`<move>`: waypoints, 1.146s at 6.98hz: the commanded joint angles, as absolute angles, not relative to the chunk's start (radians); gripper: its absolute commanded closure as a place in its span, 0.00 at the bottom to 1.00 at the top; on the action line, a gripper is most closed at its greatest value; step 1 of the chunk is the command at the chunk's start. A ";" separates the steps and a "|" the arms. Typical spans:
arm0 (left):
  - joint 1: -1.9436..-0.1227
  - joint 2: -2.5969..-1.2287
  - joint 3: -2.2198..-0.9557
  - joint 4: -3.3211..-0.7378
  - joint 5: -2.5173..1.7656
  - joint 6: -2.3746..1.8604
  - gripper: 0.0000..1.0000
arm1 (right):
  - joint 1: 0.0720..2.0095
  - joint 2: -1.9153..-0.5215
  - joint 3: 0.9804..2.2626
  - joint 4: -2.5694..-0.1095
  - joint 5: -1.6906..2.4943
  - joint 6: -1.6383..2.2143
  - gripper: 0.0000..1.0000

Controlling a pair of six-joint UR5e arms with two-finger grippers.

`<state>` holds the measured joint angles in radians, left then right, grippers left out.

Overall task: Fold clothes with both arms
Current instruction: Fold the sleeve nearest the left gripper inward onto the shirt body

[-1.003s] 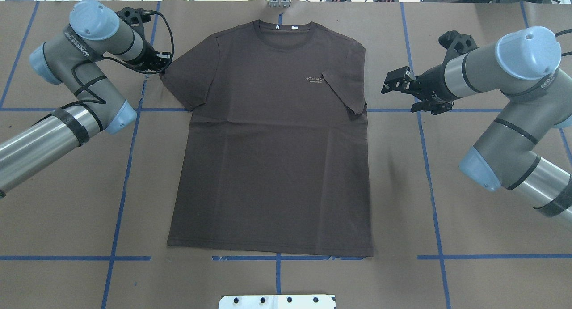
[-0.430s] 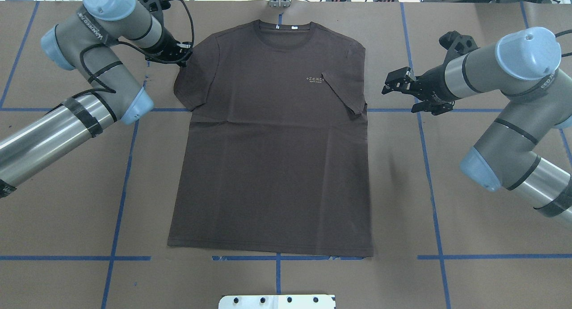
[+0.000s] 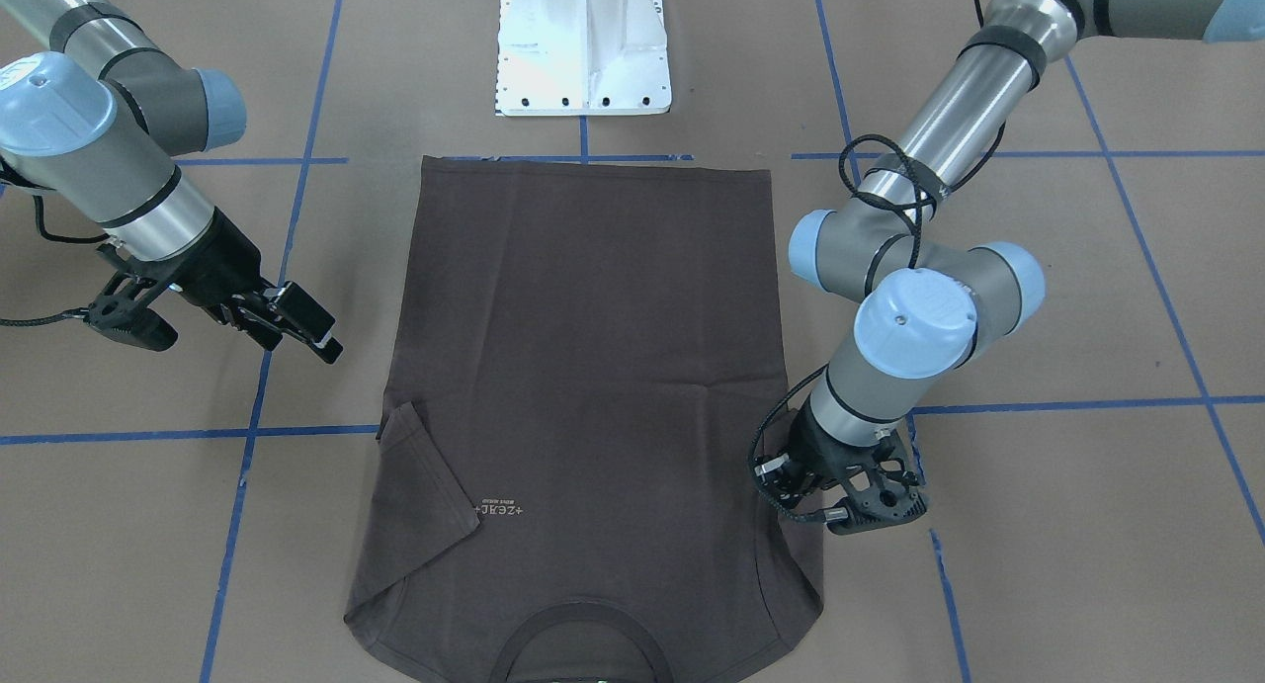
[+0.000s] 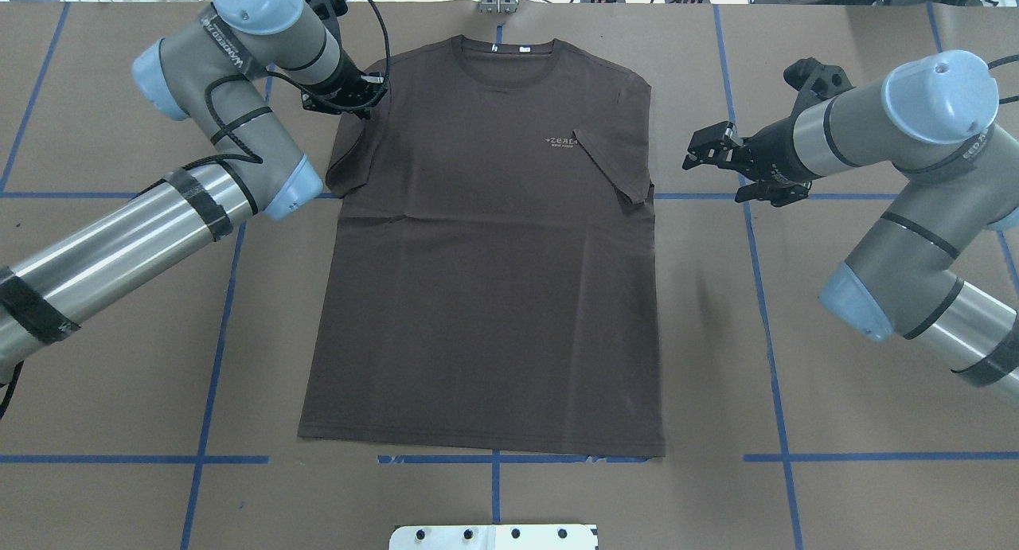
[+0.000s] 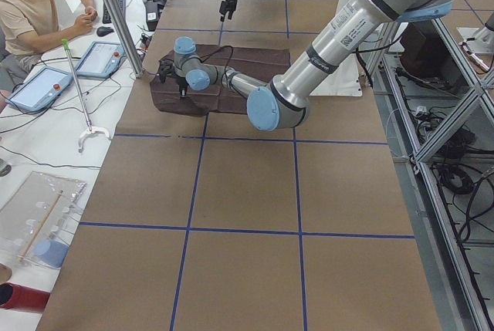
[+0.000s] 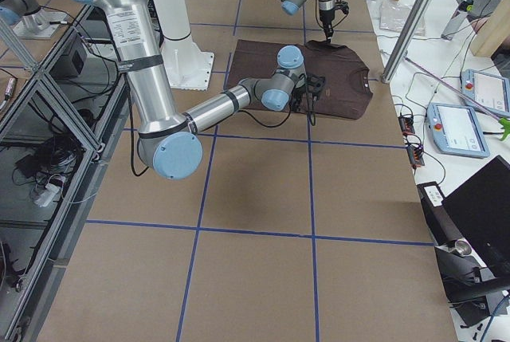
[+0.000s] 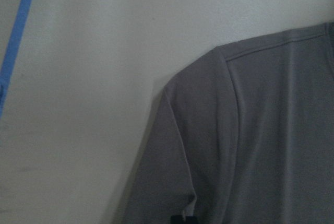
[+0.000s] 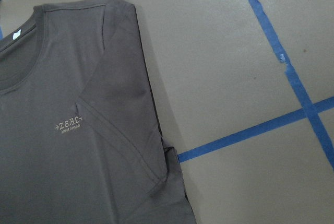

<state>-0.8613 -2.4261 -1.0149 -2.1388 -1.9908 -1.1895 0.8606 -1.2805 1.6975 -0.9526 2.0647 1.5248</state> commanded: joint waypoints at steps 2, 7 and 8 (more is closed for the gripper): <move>-0.845 -2.523 -0.914 -2.173 -1.971 -1.252 1.00 | 0.861 -1.281 1.697 -0.953 2.065 1.526 0.00; -0.808 -2.433 -1.058 -2.206 -1.971 -1.266 0.36 | 0.833 -1.264 1.700 -0.966 2.011 1.531 0.00; -0.807 -2.433 -1.089 -2.200 -1.974 -1.299 0.35 | 0.819 -1.264 1.709 -0.966 2.011 1.529 0.00</move>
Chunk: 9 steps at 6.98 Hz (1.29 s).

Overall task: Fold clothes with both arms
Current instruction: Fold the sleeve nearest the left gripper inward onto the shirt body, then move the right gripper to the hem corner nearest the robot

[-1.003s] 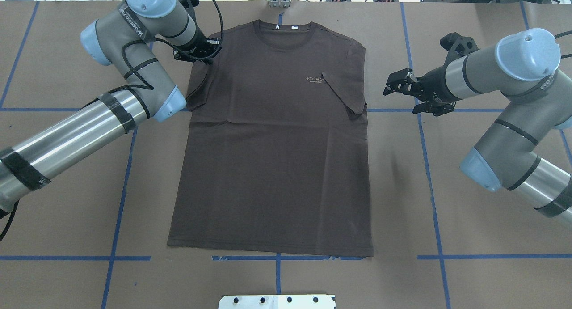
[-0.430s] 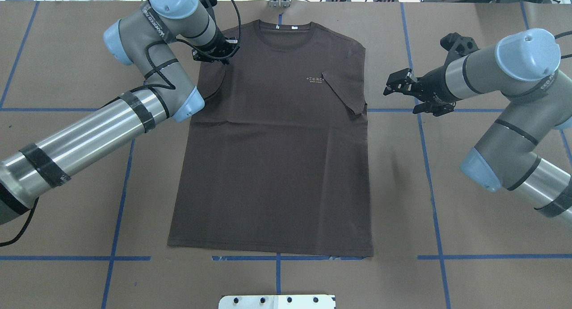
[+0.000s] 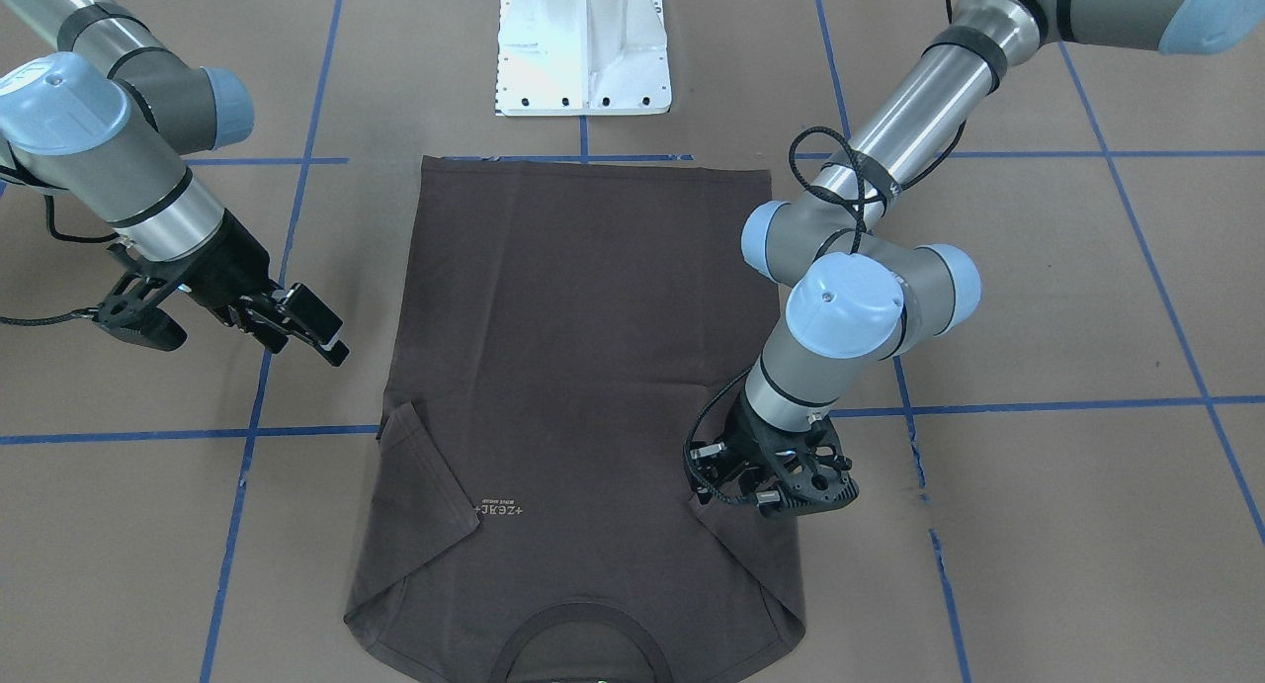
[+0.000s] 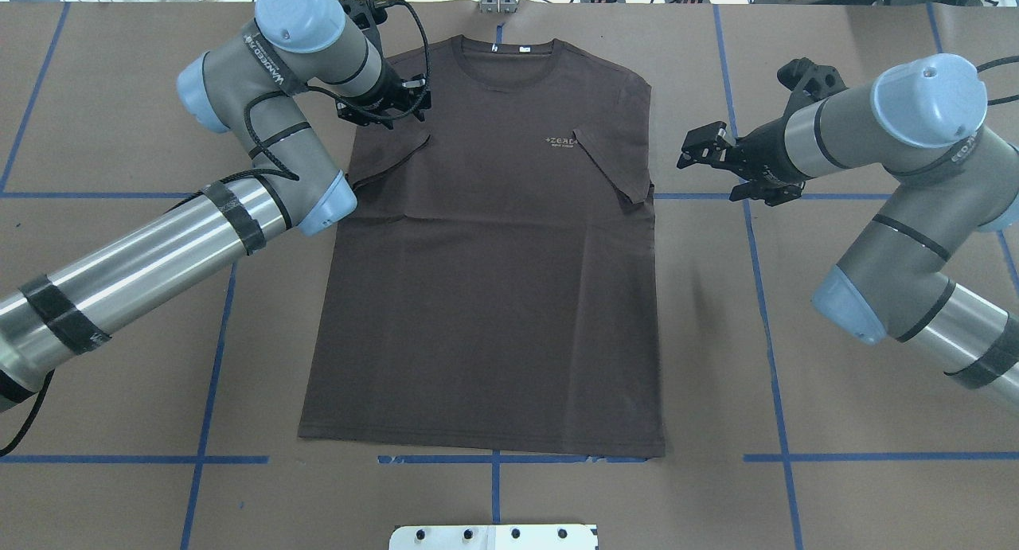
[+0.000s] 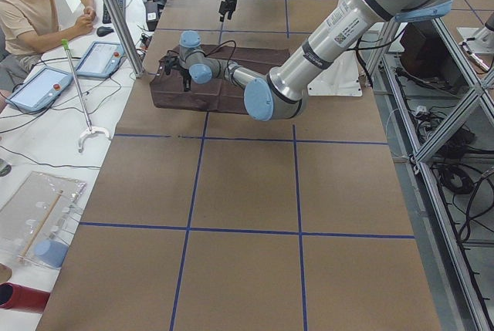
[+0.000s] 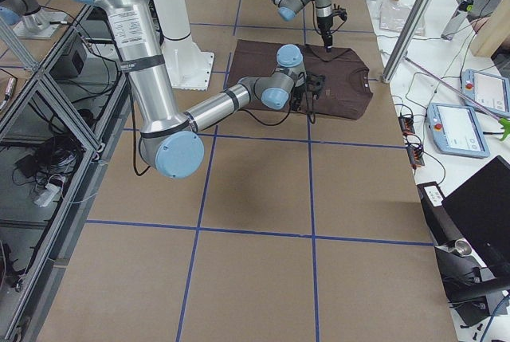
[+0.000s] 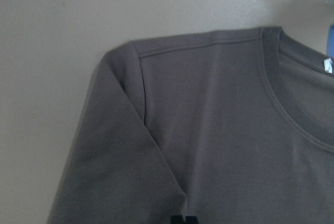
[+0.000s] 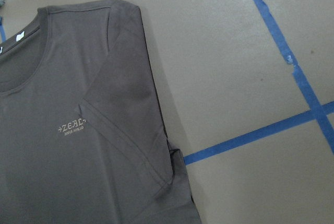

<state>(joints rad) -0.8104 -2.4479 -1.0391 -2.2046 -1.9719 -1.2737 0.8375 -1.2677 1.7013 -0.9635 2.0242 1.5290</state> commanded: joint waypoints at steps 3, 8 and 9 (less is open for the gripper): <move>-0.743 -2.268 -1.367 -2.195 -1.982 -1.406 0.34 | 0.610 -1.351 1.869 -1.055 1.891 1.610 0.00; -0.713 -2.217 -1.445 -2.203 -1.980 -1.448 0.34 | 0.128 -1.371 2.023 -1.386 1.450 2.164 0.10; -0.713 -2.215 -1.443 -2.206 -1.980 -1.447 0.34 | 0.103 -1.371 2.031 -1.440 1.434 2.166 0.12</move>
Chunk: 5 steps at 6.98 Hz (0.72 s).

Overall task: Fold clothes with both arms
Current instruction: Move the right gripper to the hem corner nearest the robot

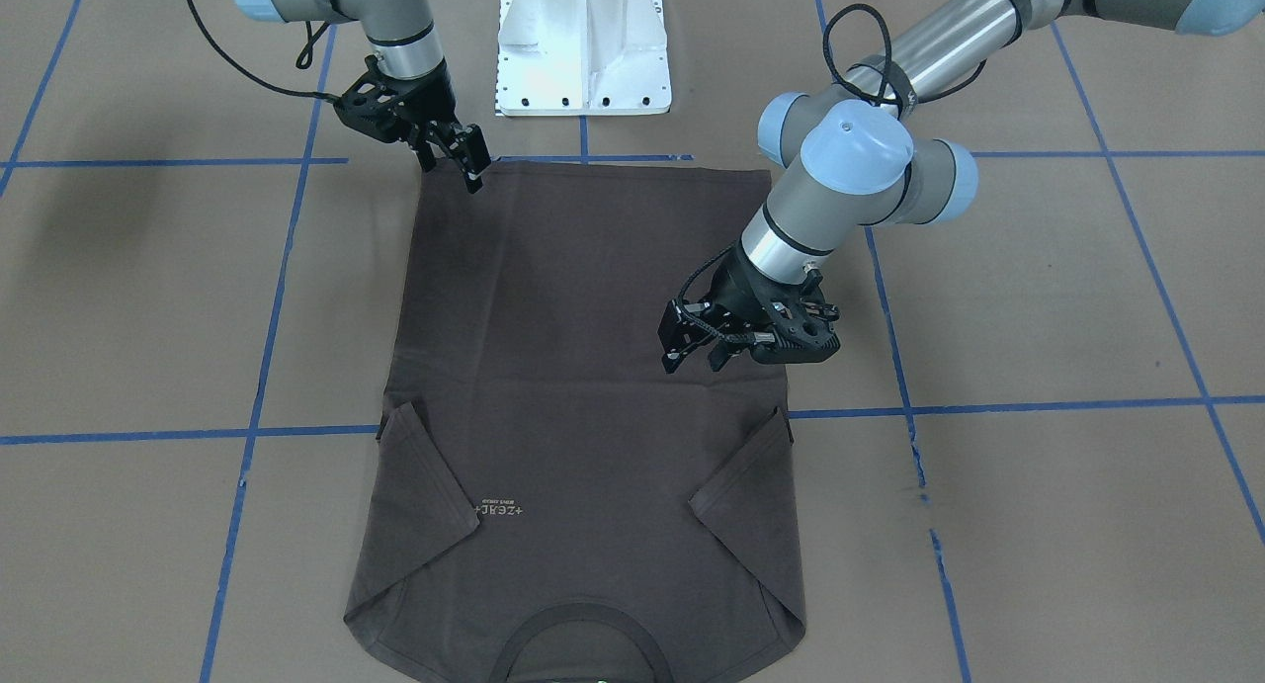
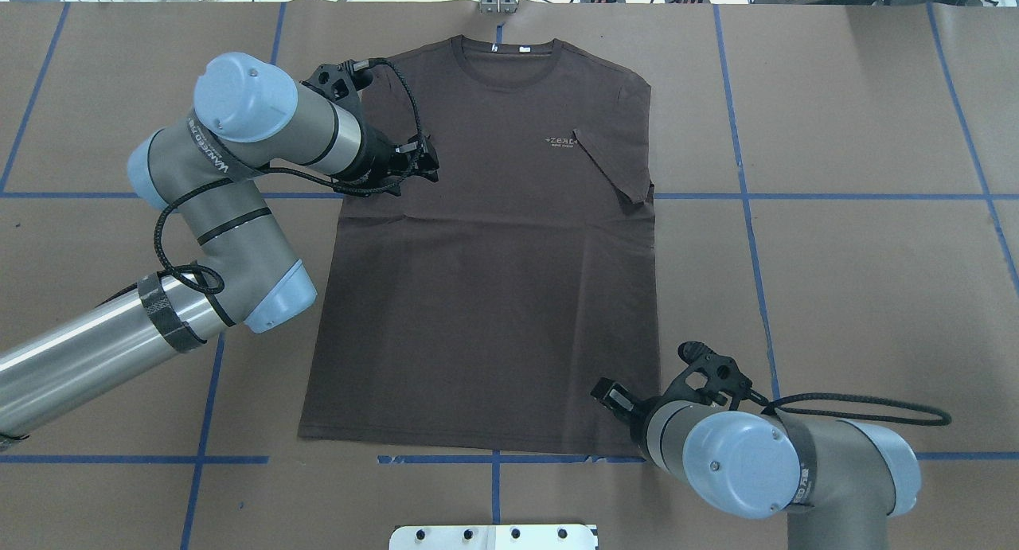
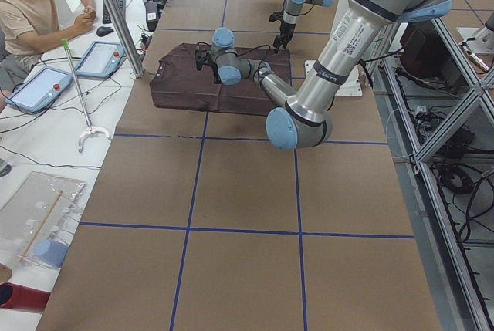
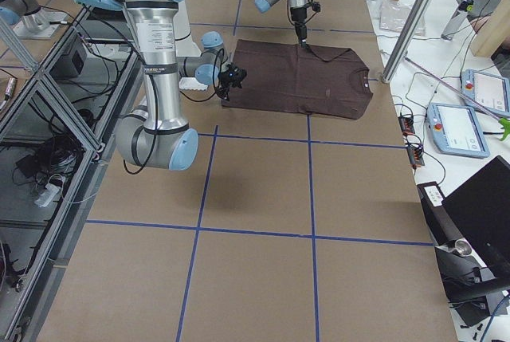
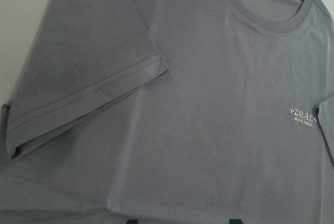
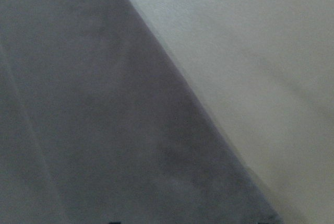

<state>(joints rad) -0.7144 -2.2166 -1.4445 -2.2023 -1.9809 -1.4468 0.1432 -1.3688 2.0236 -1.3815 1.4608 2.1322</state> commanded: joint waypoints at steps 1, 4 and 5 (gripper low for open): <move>-0.712 -2.215 -1.442 -2.206 -1.980 -1.448 0.34 | 0.100 -1.373 2.033 -1.448 1.433 2.167 0.14; -0.696 -2.209 -1.445 -2.207 -1.976 -1.448 0.31 | 0.097 -1.381 2.088 -1.561 1.445 2.167 0.18; -0.696 -2.209 -1.445 -2.207 -1.976 -1.448 0.31 | 0.095 -1.381 2.082 -1.562 1.443 2.168 0.21</move>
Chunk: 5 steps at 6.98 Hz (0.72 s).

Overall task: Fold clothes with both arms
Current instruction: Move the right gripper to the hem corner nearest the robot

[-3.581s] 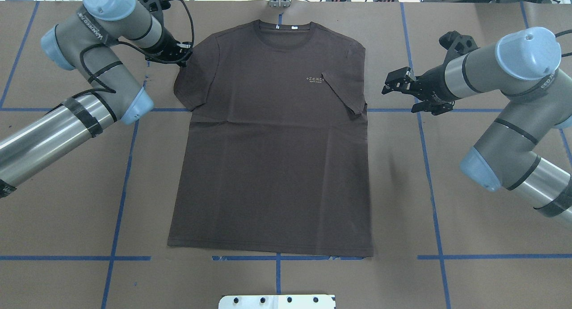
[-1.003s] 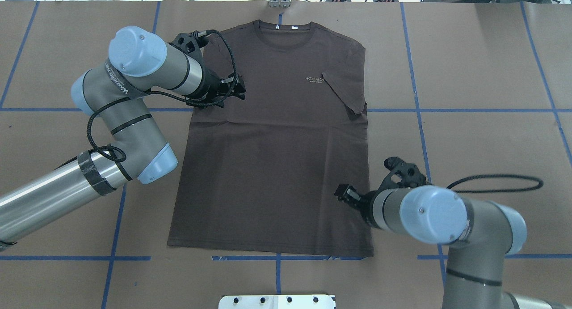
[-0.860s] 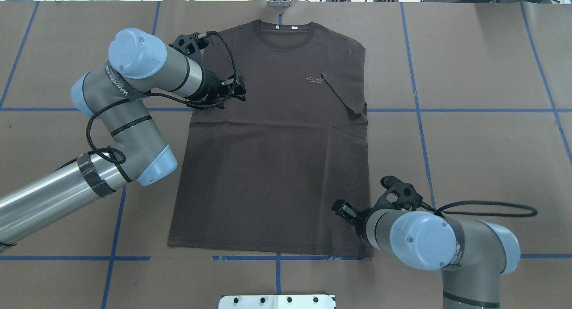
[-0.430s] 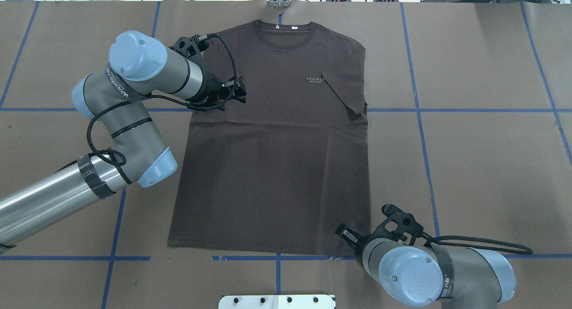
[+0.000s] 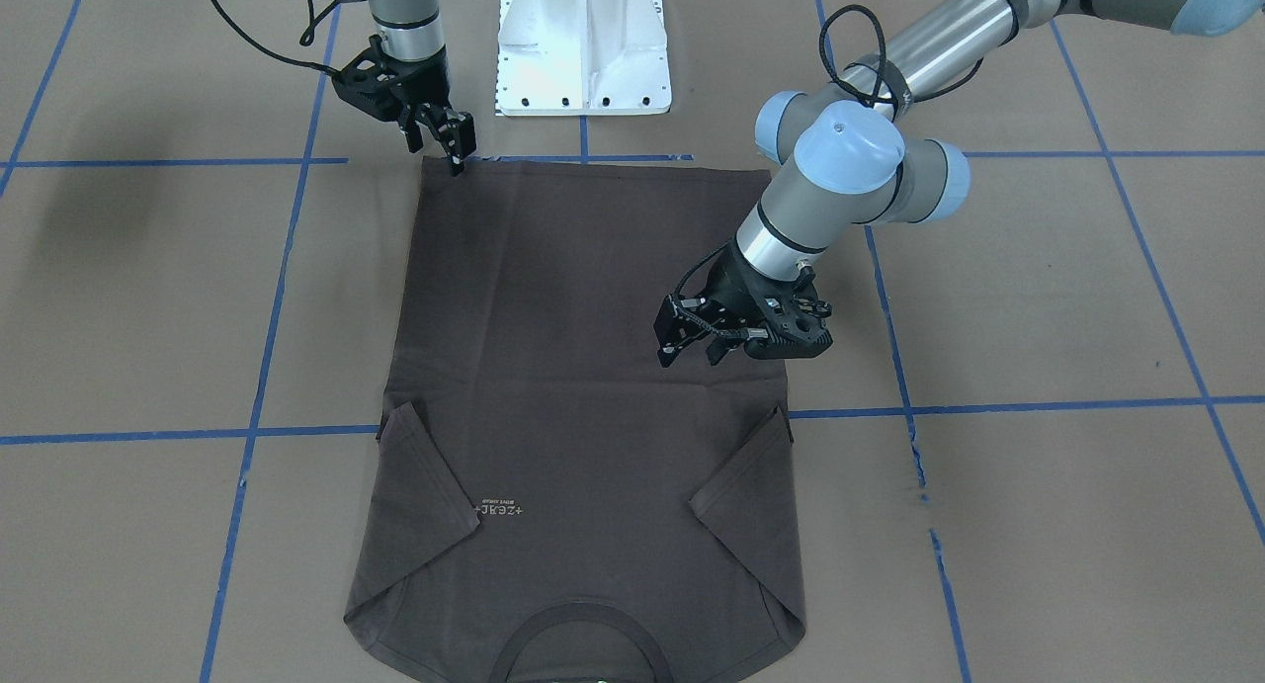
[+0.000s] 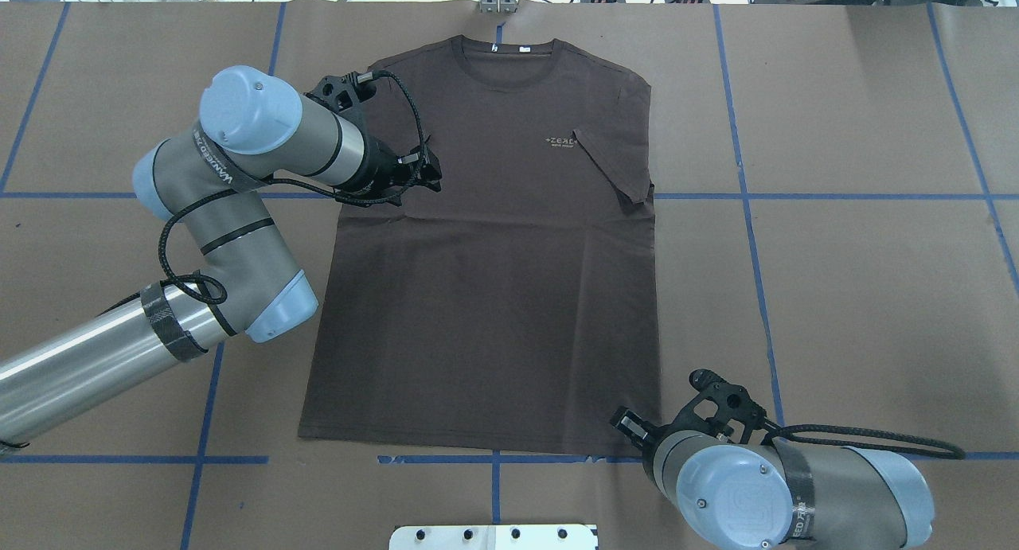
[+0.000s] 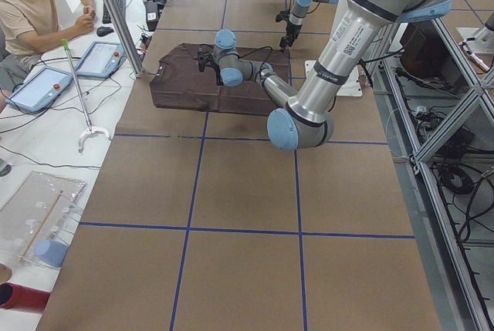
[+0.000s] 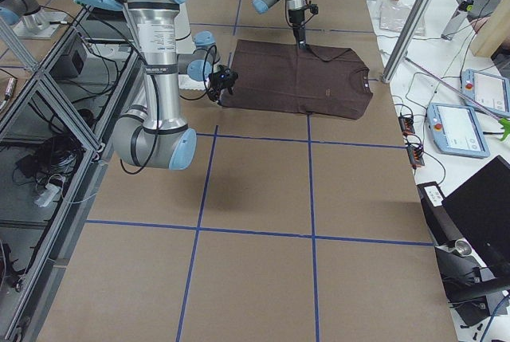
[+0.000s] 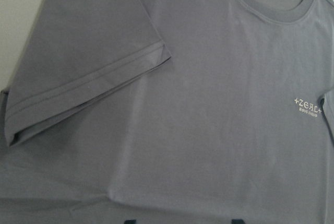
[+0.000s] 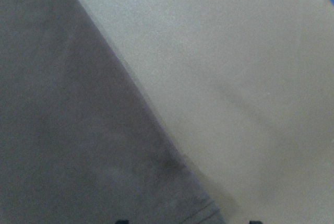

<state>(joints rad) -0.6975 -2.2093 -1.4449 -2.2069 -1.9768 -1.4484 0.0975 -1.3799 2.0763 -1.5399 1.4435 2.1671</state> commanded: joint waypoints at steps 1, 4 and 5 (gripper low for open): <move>-0.696 -2.207 -1.445 -2.207 -1.976 -1.448 0.31 | 0.094 -1.381 2.077 -1.562 1.443 2.166 0.22; -0.696 -2.194 -1.448 -2.207 -1.976 -1.445 0.31 | 0.089 -1.373 2.048 -1.562 1.447 2.166 0.46; -0.696 -2.194 -1.447 -2.207 -1.976 -1.445 0.31 | 0.090 -1.379 2.049 -1.562 1.445 2.166 0.93</move>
<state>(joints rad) -0.6964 -2.1980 -1.4467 -2.2070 -1.9758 -1.4457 0.0898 -1.3742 2.0500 -1.5615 1.4460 2.1656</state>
